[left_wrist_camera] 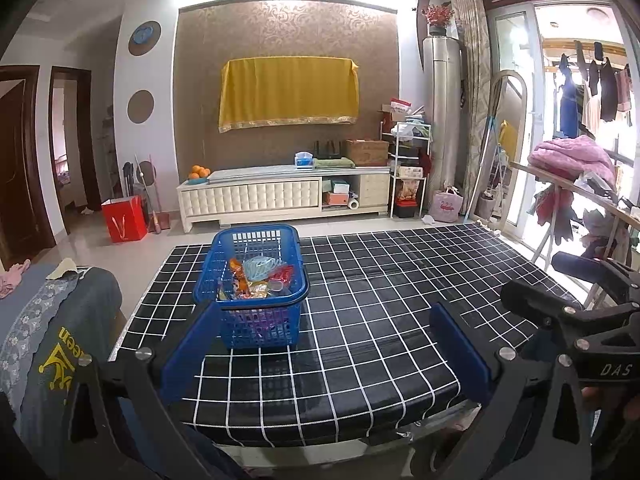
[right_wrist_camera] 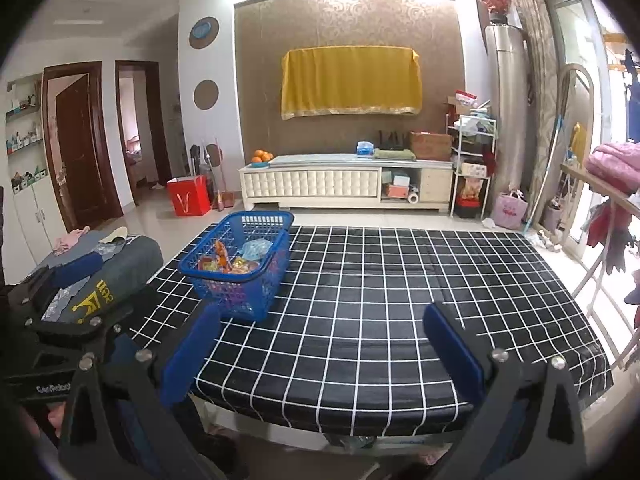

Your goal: Organize snacks

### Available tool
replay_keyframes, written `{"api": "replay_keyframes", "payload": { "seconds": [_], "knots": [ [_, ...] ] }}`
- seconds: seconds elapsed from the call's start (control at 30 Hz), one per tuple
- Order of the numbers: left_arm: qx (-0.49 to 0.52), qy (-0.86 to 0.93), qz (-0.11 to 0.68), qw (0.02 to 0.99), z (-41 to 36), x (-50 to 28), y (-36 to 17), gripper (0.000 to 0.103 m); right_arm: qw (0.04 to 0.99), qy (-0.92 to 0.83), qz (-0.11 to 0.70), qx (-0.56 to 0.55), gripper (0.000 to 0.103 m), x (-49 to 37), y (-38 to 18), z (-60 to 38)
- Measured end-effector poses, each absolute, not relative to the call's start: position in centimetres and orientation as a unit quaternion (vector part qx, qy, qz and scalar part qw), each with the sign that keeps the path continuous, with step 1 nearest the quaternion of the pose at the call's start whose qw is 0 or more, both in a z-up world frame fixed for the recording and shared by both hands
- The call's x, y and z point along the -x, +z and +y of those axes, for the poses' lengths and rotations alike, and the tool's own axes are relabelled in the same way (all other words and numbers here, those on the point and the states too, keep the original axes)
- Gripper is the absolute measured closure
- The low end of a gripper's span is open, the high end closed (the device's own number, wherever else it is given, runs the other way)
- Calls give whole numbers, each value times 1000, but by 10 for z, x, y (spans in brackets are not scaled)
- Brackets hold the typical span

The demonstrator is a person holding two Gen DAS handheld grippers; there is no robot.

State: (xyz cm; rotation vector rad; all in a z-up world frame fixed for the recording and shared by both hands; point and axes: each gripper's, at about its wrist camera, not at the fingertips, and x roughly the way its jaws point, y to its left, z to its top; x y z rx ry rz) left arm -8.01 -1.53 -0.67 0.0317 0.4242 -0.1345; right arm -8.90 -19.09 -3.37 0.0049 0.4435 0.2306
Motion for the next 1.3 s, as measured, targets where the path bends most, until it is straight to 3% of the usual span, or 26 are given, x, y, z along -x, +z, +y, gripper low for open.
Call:
{"api": "replay_keyframes", "payload": {
  "seconds": [1.3],
  "knots": [
    [-17, -61, 204, 977, -21, 96, -3, 0, 972, 114, 206, -16, 0, 103, -27, -199]
  ]
}}
